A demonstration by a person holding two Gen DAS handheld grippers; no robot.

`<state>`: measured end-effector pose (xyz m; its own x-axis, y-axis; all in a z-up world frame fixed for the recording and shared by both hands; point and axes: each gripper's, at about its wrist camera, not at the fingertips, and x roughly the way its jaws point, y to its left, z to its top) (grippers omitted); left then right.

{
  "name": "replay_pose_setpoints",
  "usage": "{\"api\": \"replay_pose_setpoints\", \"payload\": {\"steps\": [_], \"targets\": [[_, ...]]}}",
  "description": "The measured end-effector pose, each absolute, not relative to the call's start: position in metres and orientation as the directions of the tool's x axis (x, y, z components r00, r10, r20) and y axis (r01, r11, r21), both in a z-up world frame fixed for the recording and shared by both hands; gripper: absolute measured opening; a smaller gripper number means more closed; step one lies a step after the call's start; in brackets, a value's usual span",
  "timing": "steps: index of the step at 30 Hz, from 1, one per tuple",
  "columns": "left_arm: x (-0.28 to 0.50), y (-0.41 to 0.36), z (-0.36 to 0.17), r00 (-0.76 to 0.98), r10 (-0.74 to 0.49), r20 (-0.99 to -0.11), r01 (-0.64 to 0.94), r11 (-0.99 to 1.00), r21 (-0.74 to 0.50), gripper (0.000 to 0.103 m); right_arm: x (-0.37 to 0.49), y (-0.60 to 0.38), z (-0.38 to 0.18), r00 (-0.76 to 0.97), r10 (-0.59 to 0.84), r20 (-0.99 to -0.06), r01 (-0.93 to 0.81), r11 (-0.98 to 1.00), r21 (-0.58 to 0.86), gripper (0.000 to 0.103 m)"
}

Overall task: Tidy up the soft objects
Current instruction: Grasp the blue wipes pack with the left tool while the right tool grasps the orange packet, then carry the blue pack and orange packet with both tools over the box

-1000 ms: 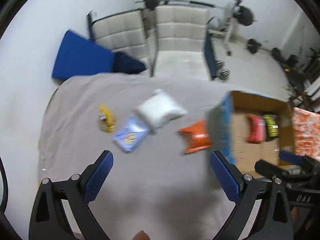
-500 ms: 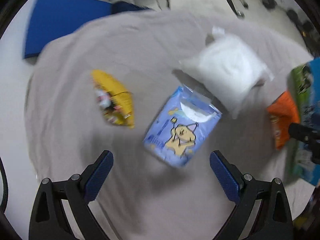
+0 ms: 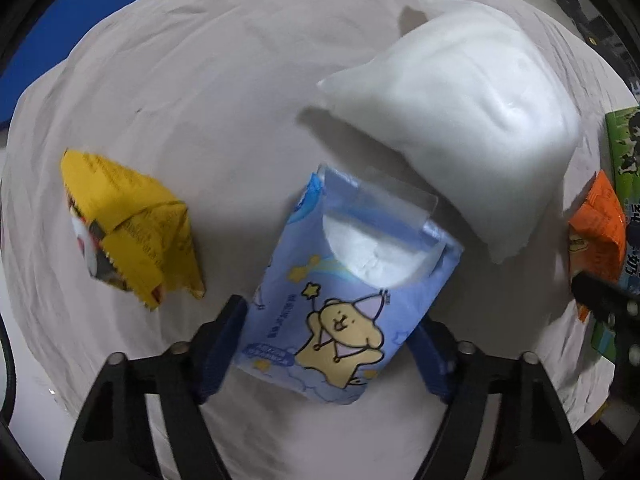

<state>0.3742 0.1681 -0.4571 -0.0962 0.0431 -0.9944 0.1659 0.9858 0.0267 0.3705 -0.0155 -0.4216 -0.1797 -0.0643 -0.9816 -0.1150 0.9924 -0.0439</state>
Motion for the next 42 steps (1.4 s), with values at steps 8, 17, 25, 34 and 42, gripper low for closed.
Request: {"api": "replay_pose_setpoints", "payload": {"steps": [8, 17, 25, 34, 42], "targets": [[0.34, 0.208, -0.457, -0.143, -0.107, -0.984, -0.137, 0.987, -0.088, 0.06, 0.383, -0.022, -0.445, -0.224, -0.049, -0.973, -0.042, 0.998, -0.041, 0.085], [0.327, 0.226, -0.471, -0.137, -0.2, -0.97, -0.248, 0.955, -0.162, 0.062, 0.38, -0.034, -0.435, -0.183, 0.051, -0.982, 0.035, 0.998, 0.046, 0.085], [0.337, 0.197, -0.465, -0.116, -0.138, -0.984, -0.237, 0.966, -0.107, 0.061, 0.379, -0.046, -0.469, -0.228, 0.09, -0.97, 0.141, 0.988, 0.059, 0.045], [0.319, 0.169, -0.444, -0.089, -0.1, -0.991, -0.217, 0.973, -0.078, 0.045, 0.344, -0.014, -0.469, -0.201, 0.064, -0.977, 0.064, 0.997, 0.052, 0.041], [0.295, 0.153, -0.412, -0.034, -0.106, -0.994, -0.195, 0.976, -0.097, 0.044, 0.322, -0.008, -0.445, -0.157, 0.081, -0.984, 0.018, 0.997, 0.079, 0.04]]}}
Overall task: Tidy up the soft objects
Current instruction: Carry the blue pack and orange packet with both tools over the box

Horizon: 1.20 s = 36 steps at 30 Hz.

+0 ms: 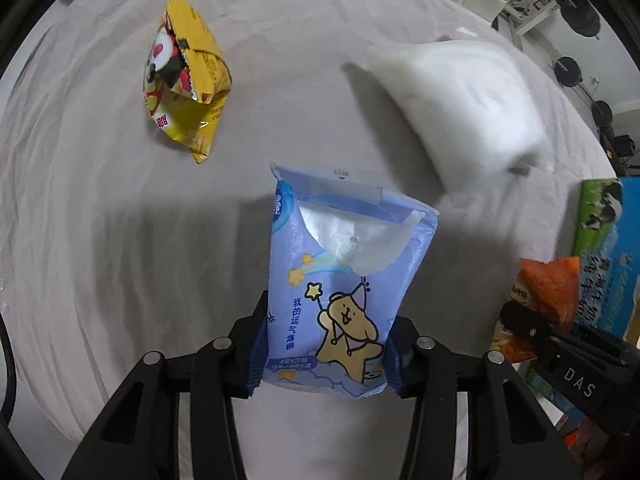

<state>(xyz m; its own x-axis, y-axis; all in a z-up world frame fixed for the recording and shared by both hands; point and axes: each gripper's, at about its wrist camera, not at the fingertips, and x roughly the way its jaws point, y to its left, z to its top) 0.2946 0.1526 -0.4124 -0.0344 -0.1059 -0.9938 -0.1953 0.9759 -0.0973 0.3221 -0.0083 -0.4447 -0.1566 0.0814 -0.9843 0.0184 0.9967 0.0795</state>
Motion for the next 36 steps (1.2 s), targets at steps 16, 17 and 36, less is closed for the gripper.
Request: {"api": "replay_pose_setpoints", "payload": {"steps": [16, 17, 36], "targets": [[0.252, 0.104, -0.276, 0.197, -0.169, -0.966, -0.111, 0.975, -0.194, 0.044, 0.272, -0.046, -0.297, 0.054, 0.187, -0.981, -0.107, 0.978, 0.18, 0.04], [0.25, 0.103, -0.271, 0.206, -0.177, -0.962, -0.101, 0.974, -0.201, 0.044, 0.27, -0.051, -0.287, 0.063, 0.188, -0.98, -0.109, 0.978, 0.18, 0.04], [0.196, -0.026, -0.216, 0.222, -0.313, -0.923, 0.128, 0.948, -0.291, 0.044, 0.155, -0.218, -0.198, 0.213, 0.098, -0.972, -0.011, 0.995, 0.098, 0.04]]}}
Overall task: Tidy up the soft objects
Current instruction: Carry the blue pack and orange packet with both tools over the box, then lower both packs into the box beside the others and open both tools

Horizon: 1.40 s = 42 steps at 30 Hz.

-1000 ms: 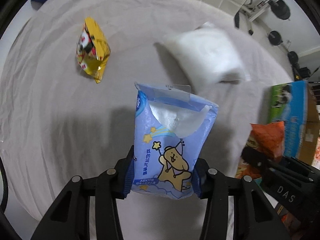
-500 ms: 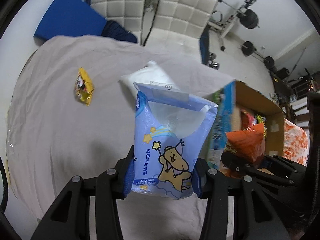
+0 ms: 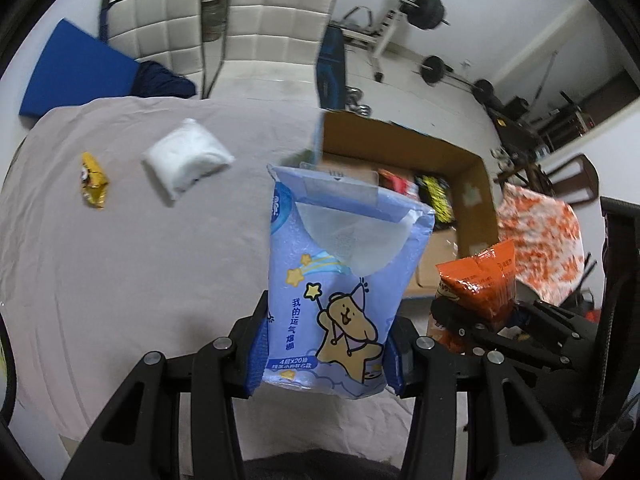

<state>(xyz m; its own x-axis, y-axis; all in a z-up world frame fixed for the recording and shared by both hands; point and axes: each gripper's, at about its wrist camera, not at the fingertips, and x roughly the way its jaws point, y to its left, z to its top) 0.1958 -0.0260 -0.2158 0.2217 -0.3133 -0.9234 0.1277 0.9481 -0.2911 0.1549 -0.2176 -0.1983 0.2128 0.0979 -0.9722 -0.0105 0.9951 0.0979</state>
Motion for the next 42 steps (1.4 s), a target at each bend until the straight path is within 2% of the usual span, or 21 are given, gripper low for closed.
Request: {"api": "replay_pose_setpoints", "payload": {"steps": [12, 25, 33, 42], "targets": [[0.179, -0.087, -0.201, 0.21, -0.309, -0.928, 0.217, 0.94, -0.264, 0.044, 0.114, -0.292, -0.187, 0.23, 0.11, -0.967, 0.066, 0.99, 0.128, 0.04], [0.229, -0.133, -0.211, 0.22, -0.288, -0.932, 0.256, 0.939, -0.23, 0.044, 0.158, -0.358, -0.185, 0.268, 0.082, -0.96, 0.142, 0.982, 0.124, 0.04], [0.298, -0.154, -0.259, 0.13, -0.259, -0.957, 0.204, 0.952, -0.23, 0.044, 0.209, -0.395, -0.226, 0.209, 0.063, -0.976, 0.183, 0.978, 0.102, 0.04], [0.354, -0.179, -0.334, -0.016, -0.206, -0.978, 0.147, 0.967, -0.206, 0.044, 0.263, -0.427, -0.311, 0.068, 0.073, -0.995, 0.233, 0.969, 0.087, 0.04]]}}
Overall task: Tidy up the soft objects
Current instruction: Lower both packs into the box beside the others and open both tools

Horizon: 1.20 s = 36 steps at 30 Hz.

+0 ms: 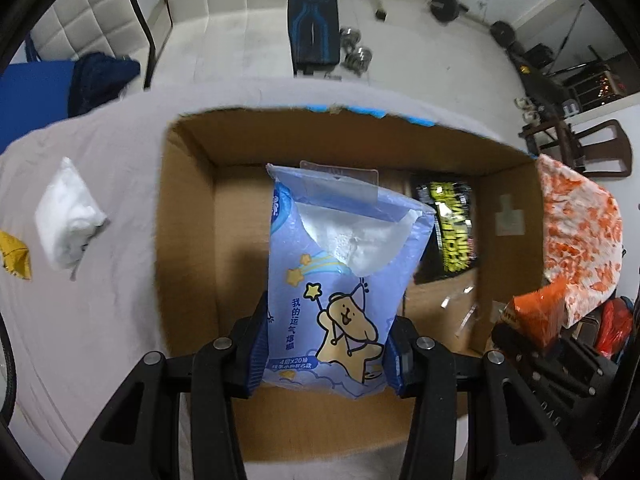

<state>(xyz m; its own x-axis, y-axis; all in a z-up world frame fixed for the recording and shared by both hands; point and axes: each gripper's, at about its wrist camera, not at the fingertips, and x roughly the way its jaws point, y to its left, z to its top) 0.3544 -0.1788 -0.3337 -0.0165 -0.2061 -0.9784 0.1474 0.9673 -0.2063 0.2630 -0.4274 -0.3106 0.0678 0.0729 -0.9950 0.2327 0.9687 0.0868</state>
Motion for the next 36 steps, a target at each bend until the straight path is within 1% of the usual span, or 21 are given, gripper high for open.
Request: {"api": "replay_pose_setpoints", "payload": {"steps": [3, 9, 16, 19, 21, 23, 24, 25, 26, 27, 28, 31, 32, 33, 34, 35, 36], "targets": [[0.365, -0.186, -0.36, -0.077, -0.194, -0.978, 0.134, 0.97, -0.203, 0.044, 0.273, -0.43, -0.337, 0.016, 0.073, -0.997, 0.219, 0.973, 0.074, 0.04], [0.38, -0.196, -0.383, -0.119, -0.191, -0.974, 0.117, 0.972, -0.205, 0.046, 0.282, -0.427, -0.371, -0.057, 0.052, -0.997, 0.184, 0.982, 0.041, 0.04], [0.393, -0.201, -0.404, -0.149, -0.162, -0.975, 0.102, 0.979, -0.178, 0.047, 0.288, -0.426, -0.391, -0.092, 0.039, -0.995, 0.175, 0.984, 0.022, 0.04], [0.393, -0.203, -0.408, -0.161, -0.159, -0.974, 0.1, 0.979, -0.177, 0.049, 0.29, -0.425, -0.396, -0.105, 0.043, -0.994, 0.168, 0.985, 0.025, 0.041], [0.392, -0.203, -0.407, -0.157, -0.154, -0.975, 0.092, 0.981, -0.17, 0.055, 0.292, -0.426, -0.401, -0.118, 0.044, -0.992, 0.159, 0.987, 0.025, 0.041], [0.395, -0.201, -0.405, -0.159, -0.167, -0.973, 0.081, 0.98, -0.182, 0.056, 0.293, -0.423, -0.403, -0.127, 0.033, -0.991, 0.149, 0.989, 0.014, 0.042], [0.394, -0.201, -0.404, -0.159, -0.17, -0.973, 0.078, 0.98, -0.184, 0.057, 0.294, -0.422, -0.405, -0.129, 0.03, -0.991, 0.145, 0.989, 0.011, 0.044], [0.394, -0.201, -0.402, -0.155, -0.166, -0.974, 0.078, 0.981, -0.18, 0.064, 0.294, -0.42, -0.408, -0.132, 0.027, -0.991, 0.14, 0.99, 0.008, 0.046], [0.393, -0.202, -0.401, -0.151, -0.163, -0.975, 0.081, 0.981, -0.177, 0.068, 0.292, -0.419, -0.409, -0.133, 0.024, -0.991, 0.138, 0.99, 0.006, 0.051], [0.393, -0.202, -0.399, -0.147, -0.162, -0.976, 0.086, 0.981, -0.176, 0.071, 0.291, -0.417, -0.409, -0.132, 0.023, -0.991, 0.138, 0.99, 0.005, 0.053], [0.392, -0.203, -0.396, -0.14, -0.155, -0.978, 0.089, 0.982, -0.168, 0.073, 0.29, -0.416, -0.409, -0.133, 0.023, -0.991, 0.139, 0.99, 0.005, 0.053], [0.398, -0.203, -0.39, -0.131, -0.155, -0.979, 0.092, 0.981, -0.168, 0.086, 0.286, -0.414, -0.408, -0.129, 0.027, -0.991, 0.141, 0.99, 0.008, 0.054], [0.397, -0.202, -0.386, -0.125, -0.155, -0.98, 0.093, 0.982, -0.167, 0.087, 0.285, -0.415, -0.407, -0.128, 0.026, -0.991, 0.141, 0.99, 0.008, 0.055], [0.397, -0.202, -0.383, -0.116, -0.155, -0.981, 0.094, 0.982, -0.167, 0.088, 0.284, -0.414, -0.405, -0.126, 0.026, -0.992, 0.141, 0.99, 0.008, 0.061], [0.396, -0.2, -0.379, -0.106, -0.156, -0.982, 0.098, 0.981, -0.167, 0.09, 0.284, -0.414, -0.404, -0.124, 0.027, -0.992, 0.143, 0.99, 0.009, 0.066], [0.394, -0.199, -0.375, -0.1, -0.153, -0.983, 0.099, 0.982, -0.163, 0.094, 0.282, -0.414, -0.4, -0.119, 0.03, -0.992, 0.143, 0.99, 0.013, 0.074], [0.392, -0.198, -0.371, -0.094, -0.154, -0.984, 0.099, 0.982, -0.163, 0.096, 0.281, -0.416, -0.395, -0.113, 0.035, -0.993, 0.142, 0.99, 0.019, 0.078]]}}
